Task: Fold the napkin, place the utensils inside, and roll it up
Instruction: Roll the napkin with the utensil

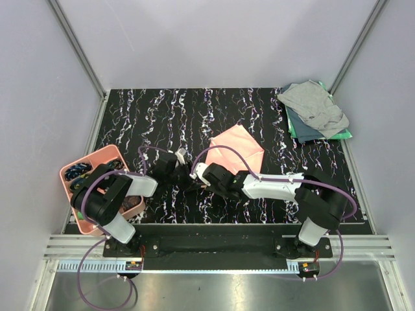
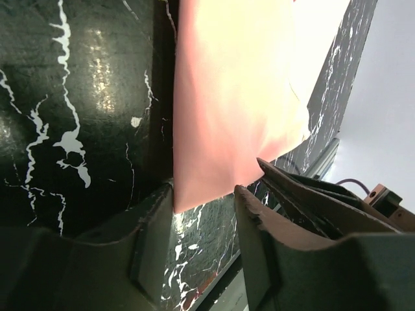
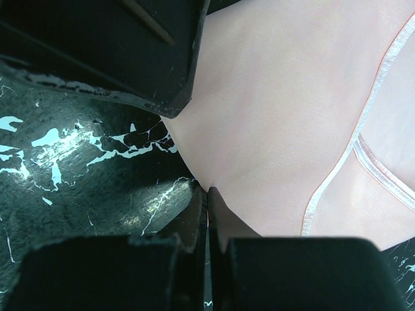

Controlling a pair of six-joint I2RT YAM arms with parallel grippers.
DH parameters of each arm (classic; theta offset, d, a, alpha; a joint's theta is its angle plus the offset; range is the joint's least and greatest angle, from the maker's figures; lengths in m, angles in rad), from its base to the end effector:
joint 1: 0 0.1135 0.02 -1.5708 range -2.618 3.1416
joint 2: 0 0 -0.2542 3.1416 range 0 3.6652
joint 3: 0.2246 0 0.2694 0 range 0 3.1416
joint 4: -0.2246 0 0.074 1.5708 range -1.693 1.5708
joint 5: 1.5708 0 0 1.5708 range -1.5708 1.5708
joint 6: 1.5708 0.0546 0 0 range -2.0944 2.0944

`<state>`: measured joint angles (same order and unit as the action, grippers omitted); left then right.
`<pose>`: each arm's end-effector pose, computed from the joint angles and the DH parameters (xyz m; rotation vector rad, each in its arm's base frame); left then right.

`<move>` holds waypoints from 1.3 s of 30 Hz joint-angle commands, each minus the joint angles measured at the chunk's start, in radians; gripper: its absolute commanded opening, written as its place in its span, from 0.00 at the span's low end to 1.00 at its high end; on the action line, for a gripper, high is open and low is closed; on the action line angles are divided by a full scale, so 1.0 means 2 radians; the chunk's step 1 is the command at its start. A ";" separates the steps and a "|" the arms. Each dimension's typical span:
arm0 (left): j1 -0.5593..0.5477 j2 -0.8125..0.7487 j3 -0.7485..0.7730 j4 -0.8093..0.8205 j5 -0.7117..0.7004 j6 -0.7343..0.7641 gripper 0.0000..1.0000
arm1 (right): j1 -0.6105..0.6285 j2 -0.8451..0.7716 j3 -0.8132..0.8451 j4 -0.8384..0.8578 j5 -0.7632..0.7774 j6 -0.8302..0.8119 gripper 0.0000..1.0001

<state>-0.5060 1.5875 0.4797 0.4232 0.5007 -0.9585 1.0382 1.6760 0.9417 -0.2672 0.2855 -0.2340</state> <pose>0.2407 -0.1633 0.0824 -0.2653 2.5060 -1.2695 0.1910 0.2937 0.1284 -1.4063 2.0820 -0.0446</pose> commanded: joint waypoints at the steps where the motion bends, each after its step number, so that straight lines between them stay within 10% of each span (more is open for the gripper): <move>1: -0.003 0.009 -0.006 0.051 0.013 -0.018 0.43 | 0.001 -0.018 -0.001 0.012 -0.006 0.006 0.00; 11: -0.003 0.005 0.002 0.049 0.012 -0.022 0.11 | 0.002 -0.017 0.000 0.011 0.005 0.009 0.03; 17: -0.002 0.002 0.015 0.038 0.020 -0.025 0.00 | 0.004 -0.028 0.012 0.016 0.001 0.010 0.60; 20: 0.001 -0.002 0.017 0.037 0.023 -0.031 0.00 | 0.015 -0.032 0.007 0.038 0.014 0.009 0.68; 39: 0.021 -0.024 0.005 0.047 0.041 -0.045 0.00 | 0.066 0.083 0.038 0.111 0.220 0.046 0.70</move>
<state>-0.4789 1.5700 0.4828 0.4656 0.5480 -1.0477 1.1637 1.8111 0.9863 -0.0761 0.5907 -0.1741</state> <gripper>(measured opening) 0.012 0.721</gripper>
